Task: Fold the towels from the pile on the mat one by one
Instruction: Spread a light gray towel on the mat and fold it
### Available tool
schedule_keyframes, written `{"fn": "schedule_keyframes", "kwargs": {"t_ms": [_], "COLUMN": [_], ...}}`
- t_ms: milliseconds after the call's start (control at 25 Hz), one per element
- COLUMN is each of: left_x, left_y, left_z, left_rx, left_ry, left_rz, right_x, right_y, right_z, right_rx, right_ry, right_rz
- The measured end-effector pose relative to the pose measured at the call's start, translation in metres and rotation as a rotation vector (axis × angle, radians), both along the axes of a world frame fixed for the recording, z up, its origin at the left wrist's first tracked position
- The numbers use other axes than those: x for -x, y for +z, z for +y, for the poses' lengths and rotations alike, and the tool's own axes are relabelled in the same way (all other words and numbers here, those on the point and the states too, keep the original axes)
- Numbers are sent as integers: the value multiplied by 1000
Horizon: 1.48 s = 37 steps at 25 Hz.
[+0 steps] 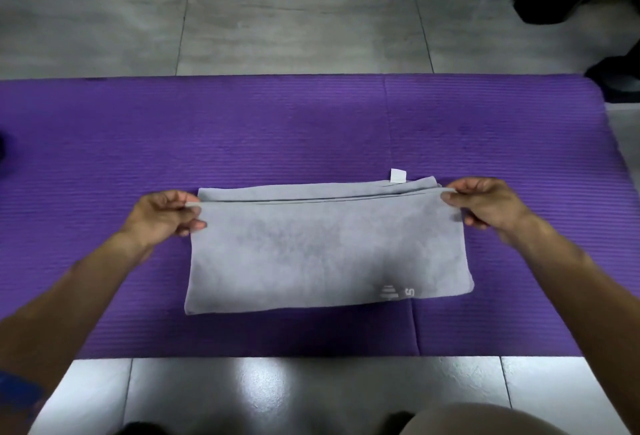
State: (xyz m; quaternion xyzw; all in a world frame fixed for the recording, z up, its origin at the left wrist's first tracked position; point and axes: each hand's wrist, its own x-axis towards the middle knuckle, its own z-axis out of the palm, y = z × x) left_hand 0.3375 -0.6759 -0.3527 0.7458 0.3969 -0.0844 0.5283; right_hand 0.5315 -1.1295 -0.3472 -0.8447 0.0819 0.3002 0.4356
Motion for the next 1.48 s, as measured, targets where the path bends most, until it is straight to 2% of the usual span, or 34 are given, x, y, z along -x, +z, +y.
{"fn": "schedule_keyframes", "kwargs": {"t_ms": [200, 400, 480, 560, 640, 720, 840, 920, 1080, 1240, 1480], "left_x": [-32, -41, -35, -18, 13, 45, 71, 62, 16, -9, -9], "left_y": [-12, -27, -36, -44, -59, -76, -92, -88, -87, -103, -101], "left_z": [-3, 9, 3, -26, -66, -88, -83, -85, -80, -57, -59], "left_rx": [1, -47, -352, -671, -775, -860, -854, -897, -962, -984, -996], "left_ry": [157, 181, 45, -234, -496, -566, -417, -393, -538, -401, -389], "left_rz": [-51, -49, -10, -49, -178, -120, 83, 113, -23, 51, 35], "right_x": [-11, -30, -18, 21, 74, 108, 115, 109, 71, 49, 46], "right_y": [-21, -35, -43, -47, -58, -78, -100, -97, -93, -102, -97], "right_z": [21, 35, 44, 57, 69, 64, 39, 41, 59, 58, 60], "right_rx": [-36, 5, 162, 320, 334, 479, 676, 749, 734, 752, 733], "right_ry": [-192, -276, -223, -25, 221, 365, 417, 412, 388, 416, 412], "right_rz": [-30, -102, -303, -608, -775, -770, -699, -702, -698, -694, -628]}}
